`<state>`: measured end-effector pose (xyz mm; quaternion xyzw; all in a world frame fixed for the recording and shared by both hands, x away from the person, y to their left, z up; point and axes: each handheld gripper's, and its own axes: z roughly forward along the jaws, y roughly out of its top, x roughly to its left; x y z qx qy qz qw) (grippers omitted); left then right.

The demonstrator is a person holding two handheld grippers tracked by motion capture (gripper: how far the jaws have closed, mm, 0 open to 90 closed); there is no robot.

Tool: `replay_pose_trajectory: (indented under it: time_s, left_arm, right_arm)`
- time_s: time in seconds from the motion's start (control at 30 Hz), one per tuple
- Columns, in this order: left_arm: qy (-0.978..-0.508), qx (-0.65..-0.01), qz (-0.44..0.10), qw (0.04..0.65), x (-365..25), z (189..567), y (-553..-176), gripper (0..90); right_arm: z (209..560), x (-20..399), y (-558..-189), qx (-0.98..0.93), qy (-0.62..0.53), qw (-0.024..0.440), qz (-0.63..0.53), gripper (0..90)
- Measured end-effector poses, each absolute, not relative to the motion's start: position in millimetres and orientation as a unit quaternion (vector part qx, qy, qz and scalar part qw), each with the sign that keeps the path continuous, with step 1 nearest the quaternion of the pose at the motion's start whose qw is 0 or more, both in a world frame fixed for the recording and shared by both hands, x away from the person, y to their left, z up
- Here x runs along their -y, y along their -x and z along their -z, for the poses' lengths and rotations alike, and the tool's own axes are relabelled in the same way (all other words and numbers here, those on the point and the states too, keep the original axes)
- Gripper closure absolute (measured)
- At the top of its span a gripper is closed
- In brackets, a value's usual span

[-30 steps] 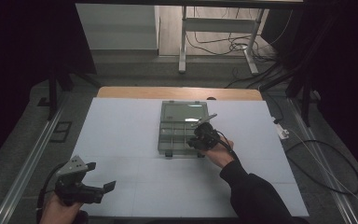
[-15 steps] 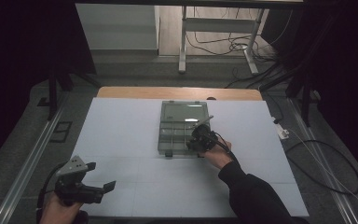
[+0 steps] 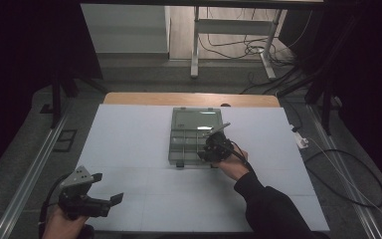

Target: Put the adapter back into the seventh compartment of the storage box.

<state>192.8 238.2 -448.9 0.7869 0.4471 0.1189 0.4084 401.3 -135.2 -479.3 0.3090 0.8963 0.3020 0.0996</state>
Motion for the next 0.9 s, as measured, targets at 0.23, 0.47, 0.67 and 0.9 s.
replay_pose_trajectory:
  time_s: [0.23,0.47,0.67,0.9]
  left_arm:
    - [-0.787,-0.447,-0.119,0.408,-238,449,-193,0.8]
    - [-0.787,-0.447,-0.119,0.409,-238,449,-193,0.8]
    - [-0.787,-0.446,-0.119,0.409,-239,449,-193,0.8]
    - [-0.787,-0.446,-0.119,0.409,-239,449,-193,0.8]
  right_arm:
    - [475,137,-399,-0.894,-0.309,0.104,-0.306,49.9]
    - [473,137,-396,-0.892,-0.312,0.101,-0.311,42.2]
    - [471,137,-394,-0.891,-0.312,0.094,-0.317,35.7]
    - [468,139,-390,-0.889,-0.317,0.091,-0.318,27.4]
